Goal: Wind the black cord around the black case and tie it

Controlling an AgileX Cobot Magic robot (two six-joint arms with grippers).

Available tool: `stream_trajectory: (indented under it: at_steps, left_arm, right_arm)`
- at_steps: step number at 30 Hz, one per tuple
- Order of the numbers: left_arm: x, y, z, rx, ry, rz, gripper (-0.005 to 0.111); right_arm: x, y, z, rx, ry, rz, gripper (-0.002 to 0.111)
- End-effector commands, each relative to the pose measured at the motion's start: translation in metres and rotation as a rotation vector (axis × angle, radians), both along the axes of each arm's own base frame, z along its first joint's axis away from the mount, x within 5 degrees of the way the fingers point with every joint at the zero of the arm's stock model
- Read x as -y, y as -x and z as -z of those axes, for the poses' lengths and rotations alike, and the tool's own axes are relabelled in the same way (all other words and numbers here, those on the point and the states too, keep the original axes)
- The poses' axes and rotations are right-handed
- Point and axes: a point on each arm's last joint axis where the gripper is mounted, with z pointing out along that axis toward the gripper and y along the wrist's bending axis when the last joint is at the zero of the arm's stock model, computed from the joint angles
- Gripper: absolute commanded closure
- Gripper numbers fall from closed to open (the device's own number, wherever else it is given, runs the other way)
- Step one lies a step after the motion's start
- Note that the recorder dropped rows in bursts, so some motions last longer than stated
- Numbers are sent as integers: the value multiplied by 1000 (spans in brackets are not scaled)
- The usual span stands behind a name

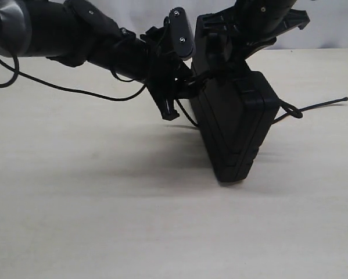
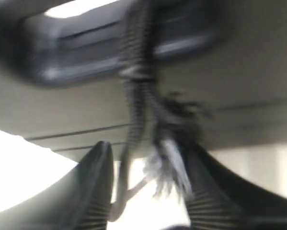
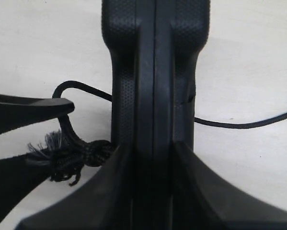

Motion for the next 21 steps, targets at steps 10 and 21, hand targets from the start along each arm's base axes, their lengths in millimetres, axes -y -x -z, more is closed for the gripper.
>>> stream_trajectory:
  at_steps: [10, 21]
  left_arm:
    - [17, 6, -15, -25, 266, 55, 107]
    - [23, 10, -6, -55, 297, 139, 107]
  right_arm:
    - [1, 1, 7, -46, 29, -17, 104]
    - [1, 1, 7, -44, 29, -19, 104]
